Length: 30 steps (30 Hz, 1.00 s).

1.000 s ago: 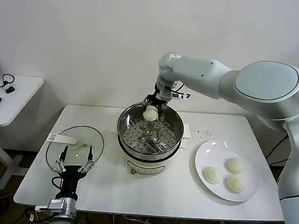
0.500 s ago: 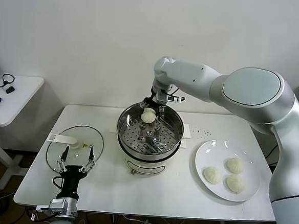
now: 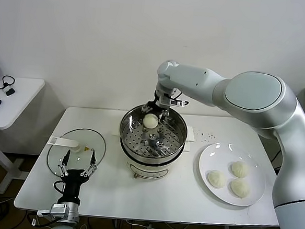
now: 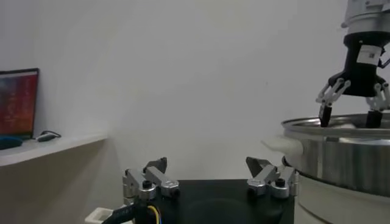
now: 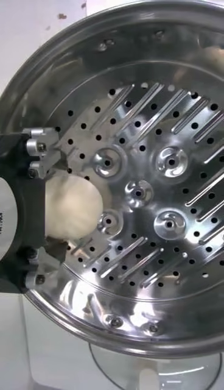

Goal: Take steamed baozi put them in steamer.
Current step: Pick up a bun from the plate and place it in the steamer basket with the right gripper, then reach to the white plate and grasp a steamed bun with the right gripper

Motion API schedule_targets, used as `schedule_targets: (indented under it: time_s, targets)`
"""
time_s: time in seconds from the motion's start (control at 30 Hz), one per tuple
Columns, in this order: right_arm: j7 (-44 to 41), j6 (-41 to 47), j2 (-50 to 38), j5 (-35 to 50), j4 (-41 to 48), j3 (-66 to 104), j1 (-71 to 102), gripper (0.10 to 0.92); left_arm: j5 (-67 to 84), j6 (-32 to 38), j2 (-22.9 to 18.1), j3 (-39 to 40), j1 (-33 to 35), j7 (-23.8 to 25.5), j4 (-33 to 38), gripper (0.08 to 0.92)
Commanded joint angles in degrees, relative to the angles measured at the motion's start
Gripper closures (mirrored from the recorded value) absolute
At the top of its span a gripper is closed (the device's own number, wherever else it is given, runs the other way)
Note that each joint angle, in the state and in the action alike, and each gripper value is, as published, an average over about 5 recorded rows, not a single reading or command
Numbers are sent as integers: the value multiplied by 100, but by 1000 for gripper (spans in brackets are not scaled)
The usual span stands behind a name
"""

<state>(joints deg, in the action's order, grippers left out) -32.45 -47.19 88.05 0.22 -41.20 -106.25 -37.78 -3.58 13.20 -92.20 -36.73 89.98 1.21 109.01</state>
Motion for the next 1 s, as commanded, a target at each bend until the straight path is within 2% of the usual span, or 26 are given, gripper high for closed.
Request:
schedule_targets:
  time_s: [0.03, 0.13, 0.47, 0.6, 0.77, 1.0]
  targets:
    - [-45, -281, -64, 481, -317, -272, -378, 203, -38, -6, -41, 16, 6, 10, 12, 177]
    - [-129, -281, -206, 907, -691, -602, -779, 203, -53, -9, -47, 19, 14, 10, 26, 177]
    - [-724, -240, -1010, 3272, -2160, -1688, -1910, 203, -84, -36, -65, 90, 33, 10, 70, 177]
    - [-986, 420, -1431, 4020, -2880, -2083, -2501, 203, -107, -46, -67, 133, 54, 8, 74, 177]
    - [-1224, 1365, -1919, 4355, -3417, -2437, -3020, 203, -125, -62, -65, 168, 48, 9, 59, 177]
    - [-1654, 2166, -2444, 4424, -3829, -2838, -3473, 203, -153, -62, -62, 252, 40, 8, 24, 177]
